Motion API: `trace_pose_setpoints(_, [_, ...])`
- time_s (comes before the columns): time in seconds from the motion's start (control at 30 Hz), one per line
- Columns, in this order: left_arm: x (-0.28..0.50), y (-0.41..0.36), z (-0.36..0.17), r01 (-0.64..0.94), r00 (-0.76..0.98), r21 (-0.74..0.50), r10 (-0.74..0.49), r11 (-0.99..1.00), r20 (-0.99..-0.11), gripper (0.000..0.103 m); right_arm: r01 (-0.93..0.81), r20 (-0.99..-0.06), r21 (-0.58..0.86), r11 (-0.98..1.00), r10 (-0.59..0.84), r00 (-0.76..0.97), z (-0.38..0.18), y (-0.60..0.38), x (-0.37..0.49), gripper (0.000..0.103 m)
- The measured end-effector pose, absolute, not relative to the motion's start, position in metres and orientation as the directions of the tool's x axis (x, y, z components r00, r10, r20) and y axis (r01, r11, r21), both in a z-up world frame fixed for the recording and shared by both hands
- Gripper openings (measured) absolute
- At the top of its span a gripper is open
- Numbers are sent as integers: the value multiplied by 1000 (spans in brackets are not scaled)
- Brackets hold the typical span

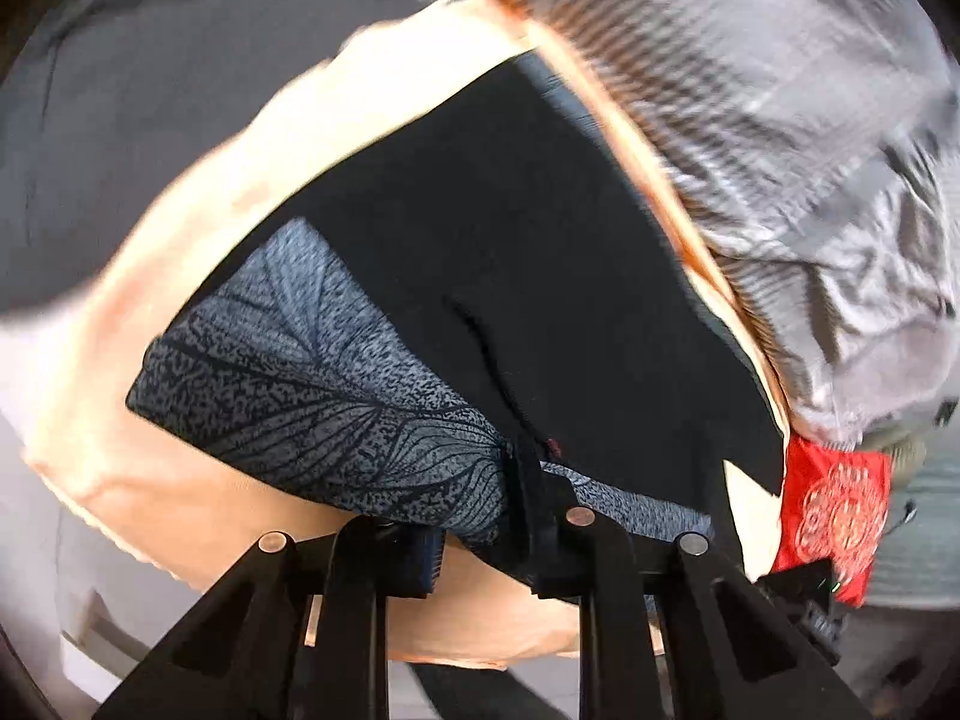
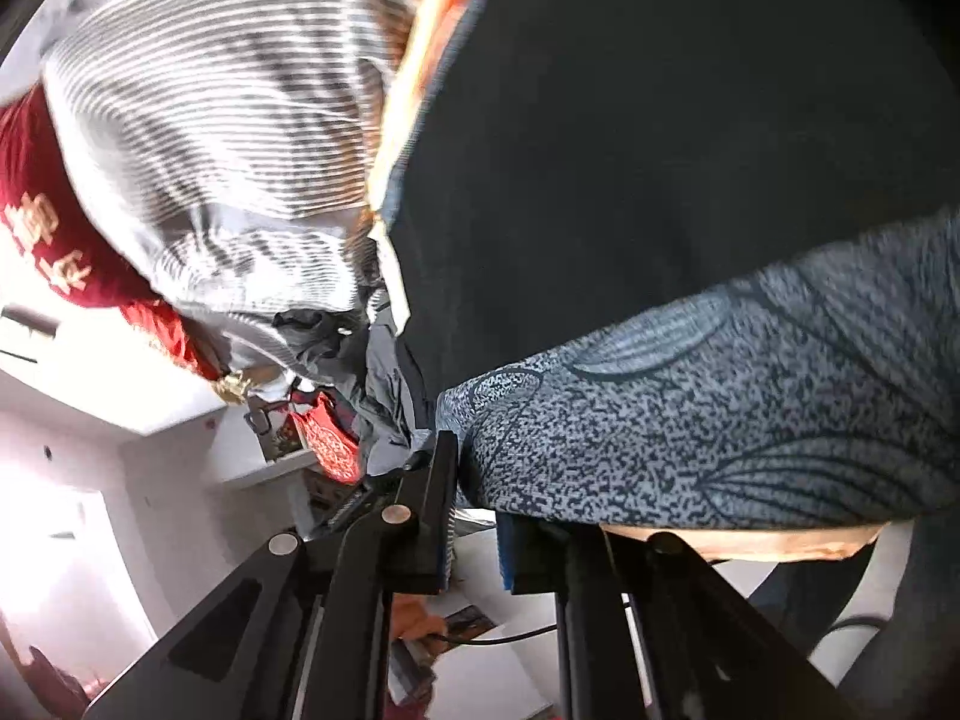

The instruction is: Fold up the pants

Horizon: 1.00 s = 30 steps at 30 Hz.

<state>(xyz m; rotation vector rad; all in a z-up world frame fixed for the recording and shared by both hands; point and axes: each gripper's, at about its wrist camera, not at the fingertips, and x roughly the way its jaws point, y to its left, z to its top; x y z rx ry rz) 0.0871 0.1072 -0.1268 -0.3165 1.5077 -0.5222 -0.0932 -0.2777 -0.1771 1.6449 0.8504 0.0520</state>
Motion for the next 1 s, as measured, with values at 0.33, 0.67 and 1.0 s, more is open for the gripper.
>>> trace_pose_setpoints(0.33, [173, 3, -87, 205, 74, -475, -497, 856, -865, 22, 463, -449, 875, 141, 593, 668, -133, -379, -8, 12])
trace_pose_setpoints(0.67, [246, -71, -165, 152, 110, -307, -325, 939, -939, 36, 584, -494, 802, 130, 693, 525, -221, -462, 99, 13])
trace_pose_setpoints(1.0, [250, -75, -122, 167, 292, -138, -182, 976, -939, 79, 601, -475, 790, 125, 744, 469, -250, -482, 120, 69])
